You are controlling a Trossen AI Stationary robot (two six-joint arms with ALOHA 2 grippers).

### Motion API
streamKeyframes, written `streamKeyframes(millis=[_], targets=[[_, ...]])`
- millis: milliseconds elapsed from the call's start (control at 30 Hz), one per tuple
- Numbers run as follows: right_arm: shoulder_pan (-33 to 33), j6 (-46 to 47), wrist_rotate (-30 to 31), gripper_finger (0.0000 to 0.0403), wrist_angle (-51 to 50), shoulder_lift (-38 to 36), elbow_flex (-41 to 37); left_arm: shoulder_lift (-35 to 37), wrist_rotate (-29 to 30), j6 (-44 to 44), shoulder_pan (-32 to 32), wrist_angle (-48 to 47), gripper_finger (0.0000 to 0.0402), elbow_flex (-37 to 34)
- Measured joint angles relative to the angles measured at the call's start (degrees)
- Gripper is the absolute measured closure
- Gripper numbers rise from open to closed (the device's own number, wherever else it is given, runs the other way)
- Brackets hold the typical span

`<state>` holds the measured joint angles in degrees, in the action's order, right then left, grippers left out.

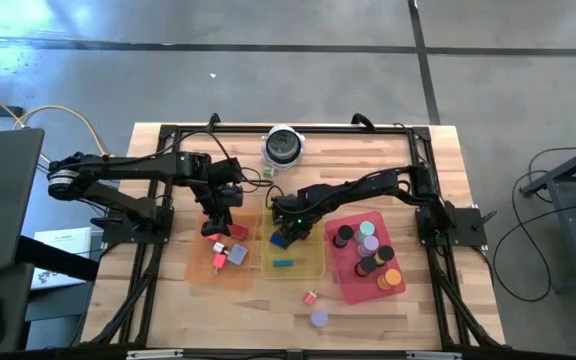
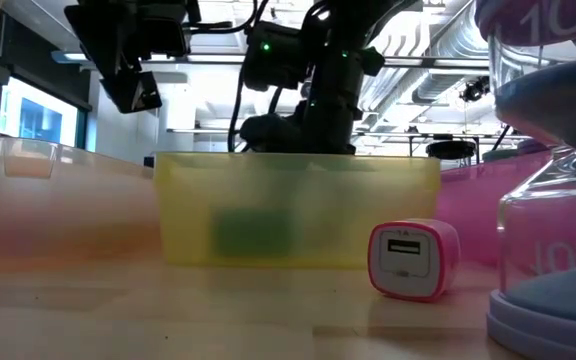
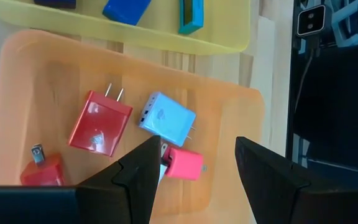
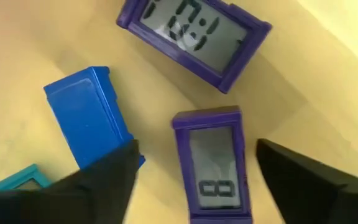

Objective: Pick & Place Office items
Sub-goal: Put the green charger adaptor into the orange bin

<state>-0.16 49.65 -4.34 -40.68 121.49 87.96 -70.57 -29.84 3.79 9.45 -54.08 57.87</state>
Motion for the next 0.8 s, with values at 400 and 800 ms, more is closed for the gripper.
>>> streamKeyframes(millis=[400,800], targets=[[-0.2,-3.0,4.6,0.001,-0.3,-5.6,0.0,0.0,0.0,0.0,0.0,-0.2,0.0201,0.0],[2.5,-3.7,20.4,0.0014,-4.2,-20.1,0.0,0.0,-1.7,0.9,-1.7,-3.3,0.0201,0.0]])
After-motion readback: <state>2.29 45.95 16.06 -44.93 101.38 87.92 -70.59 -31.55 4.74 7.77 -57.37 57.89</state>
